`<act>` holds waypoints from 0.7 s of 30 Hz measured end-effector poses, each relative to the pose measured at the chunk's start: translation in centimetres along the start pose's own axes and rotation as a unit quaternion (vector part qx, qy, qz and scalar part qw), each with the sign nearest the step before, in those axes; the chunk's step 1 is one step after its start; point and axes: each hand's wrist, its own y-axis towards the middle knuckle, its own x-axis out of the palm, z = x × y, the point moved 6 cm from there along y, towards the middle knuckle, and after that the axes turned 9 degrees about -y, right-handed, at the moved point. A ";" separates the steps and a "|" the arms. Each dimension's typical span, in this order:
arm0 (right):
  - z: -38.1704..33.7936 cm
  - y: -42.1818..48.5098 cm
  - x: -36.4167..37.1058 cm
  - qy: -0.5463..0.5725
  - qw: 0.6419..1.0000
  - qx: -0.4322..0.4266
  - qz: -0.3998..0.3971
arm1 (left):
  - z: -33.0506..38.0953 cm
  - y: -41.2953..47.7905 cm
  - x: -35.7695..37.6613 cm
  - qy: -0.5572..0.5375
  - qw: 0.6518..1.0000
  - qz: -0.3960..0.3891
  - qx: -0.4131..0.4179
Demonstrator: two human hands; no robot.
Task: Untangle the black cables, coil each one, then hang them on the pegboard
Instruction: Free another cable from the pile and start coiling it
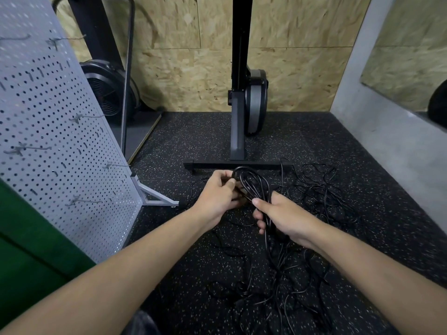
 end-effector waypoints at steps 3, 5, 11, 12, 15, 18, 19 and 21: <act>-0.2 0.0 -1.0 0.015 0.999 -0.020 0.030 | -0.8 -0.3 0.0 -0.005 1.000 -0.022 -0.017; -0.7 -0.1 -2.0 0.050 0.996 -0.037 0.067 | -1.6 -0.4 0.2 0.008 0.998 -0.043 -0.053; -1.3 0.1 -3.8 0.222 0.970 -0.044 0.088 | -4.2 -3.1 2.3 0.344 0.894 -0.288 -0.012; -1.4 0.0 -3.8 0.227 0.969 -0.047 0.088 | -4.3 -3.2 2.5 0.372 0.879 -0.297 0.017; -1.5 -0.2 -4.3 0.218 0.967 -0.048 0.119 | -4.3 -3.3 2.7 0.424 0.846 -0.318 0.065; -0.8 -0.2 -5.9 0.184 0.966 -0.026 0.182 | -4.0 -2.9 2.7 0.480 0.819 -0.302 0.084; -0.4 -0.2 -6.5 0.145 0.969 -0.017 0.199 | -3.9 -2.6 2.5 0.498 0.812 -0.293 0.085; 0.3 0.0 -7.6 0.025 0.974 -0.004 0.224 | -3.4 -2.1 1.9 0.515 0.809 -0.271 0.079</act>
